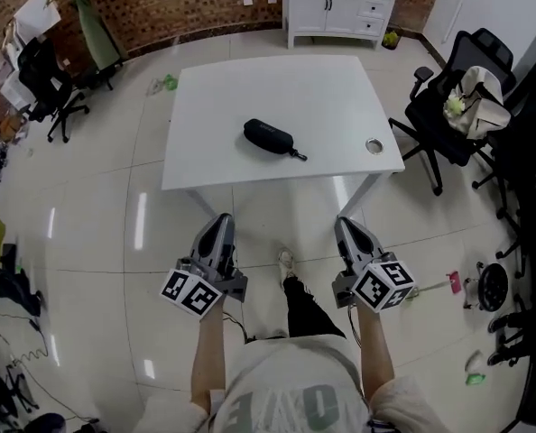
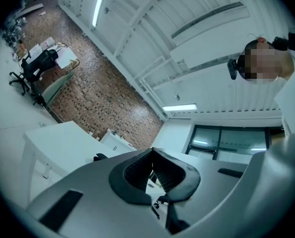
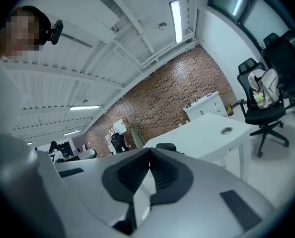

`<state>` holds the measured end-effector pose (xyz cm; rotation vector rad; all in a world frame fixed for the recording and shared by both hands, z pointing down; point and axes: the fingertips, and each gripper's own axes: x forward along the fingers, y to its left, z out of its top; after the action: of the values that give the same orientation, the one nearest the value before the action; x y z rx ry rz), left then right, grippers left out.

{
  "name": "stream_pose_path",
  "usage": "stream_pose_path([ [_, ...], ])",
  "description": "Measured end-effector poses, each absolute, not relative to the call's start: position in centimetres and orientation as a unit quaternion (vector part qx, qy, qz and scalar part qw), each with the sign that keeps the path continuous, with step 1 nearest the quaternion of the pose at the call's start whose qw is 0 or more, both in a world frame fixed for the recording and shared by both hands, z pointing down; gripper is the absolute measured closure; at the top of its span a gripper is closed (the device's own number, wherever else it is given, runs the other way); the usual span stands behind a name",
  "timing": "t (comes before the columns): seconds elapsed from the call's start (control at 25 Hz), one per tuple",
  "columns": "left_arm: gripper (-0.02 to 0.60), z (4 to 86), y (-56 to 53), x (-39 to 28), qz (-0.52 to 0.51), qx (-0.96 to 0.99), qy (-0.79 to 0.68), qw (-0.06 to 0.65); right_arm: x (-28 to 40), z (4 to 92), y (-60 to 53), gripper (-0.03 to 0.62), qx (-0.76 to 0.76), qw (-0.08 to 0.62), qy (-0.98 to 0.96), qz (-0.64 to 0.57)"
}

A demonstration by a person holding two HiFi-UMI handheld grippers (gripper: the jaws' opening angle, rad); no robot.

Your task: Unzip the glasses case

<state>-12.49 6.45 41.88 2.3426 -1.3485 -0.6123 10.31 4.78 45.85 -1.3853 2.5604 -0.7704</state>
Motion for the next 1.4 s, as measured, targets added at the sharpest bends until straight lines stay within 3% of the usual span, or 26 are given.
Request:
stream_pose_path([
  [0.36,0.578,37.0,29.1,-9.1,-0.205,0.833,-0.49,0.157,11.1,39.5,27.3,0.594,-0.456,0.077,0.857,-0.229],
  [0.64,0.578,36.8,43.5,-6.5,-0.212,0.826,-0.5,0.149,12.7,39.5,41.8,0.594,-0.437,0.078,0.865,-0.233],
  [0.92,0.578,37.0,57.0,-2.6,-0.141,0.82,-0.541,0.122,14.9,39.1,55.0,0.594,-0.447,0.077,0.857,-0.243],
  [1.4,0.578,36.5,63.5,-1.9,-0.132,0.83,-0.526,0.126,14.4,37.2,63.9,0.594,-0.473,0.044,0.862,-0.177],
])
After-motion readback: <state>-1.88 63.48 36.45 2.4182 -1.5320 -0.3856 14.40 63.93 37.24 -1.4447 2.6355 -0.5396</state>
